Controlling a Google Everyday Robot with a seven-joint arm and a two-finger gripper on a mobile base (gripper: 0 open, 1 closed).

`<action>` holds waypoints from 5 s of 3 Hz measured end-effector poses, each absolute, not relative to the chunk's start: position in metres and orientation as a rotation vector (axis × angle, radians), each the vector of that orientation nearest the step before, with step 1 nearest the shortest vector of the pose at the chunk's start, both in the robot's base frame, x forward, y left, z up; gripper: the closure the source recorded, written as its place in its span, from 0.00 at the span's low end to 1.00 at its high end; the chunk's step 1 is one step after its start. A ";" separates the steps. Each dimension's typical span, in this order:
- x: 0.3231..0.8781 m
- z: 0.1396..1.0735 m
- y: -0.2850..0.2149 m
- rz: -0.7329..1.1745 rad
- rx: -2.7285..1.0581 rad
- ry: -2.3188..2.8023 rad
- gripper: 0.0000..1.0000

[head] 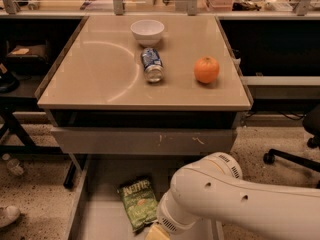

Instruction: Pick green jalapeno chip bag from middle drawer and place on counter

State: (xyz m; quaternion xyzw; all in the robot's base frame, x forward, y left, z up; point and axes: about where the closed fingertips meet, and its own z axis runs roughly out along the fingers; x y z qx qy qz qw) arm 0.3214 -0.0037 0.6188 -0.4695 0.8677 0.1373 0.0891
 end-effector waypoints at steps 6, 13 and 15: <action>0.378 0.491 0.067 0.454 -1.319 2.609 0.00; 0.458 0.407 0.044 0.482 -1.098 2.622 0.00; 0.474 0.368 0.022 0.460 -0.979 2.704 0.00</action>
Offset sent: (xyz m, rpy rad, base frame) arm 0.0150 0.0667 -0.0797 0.0916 -0.0143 0.0092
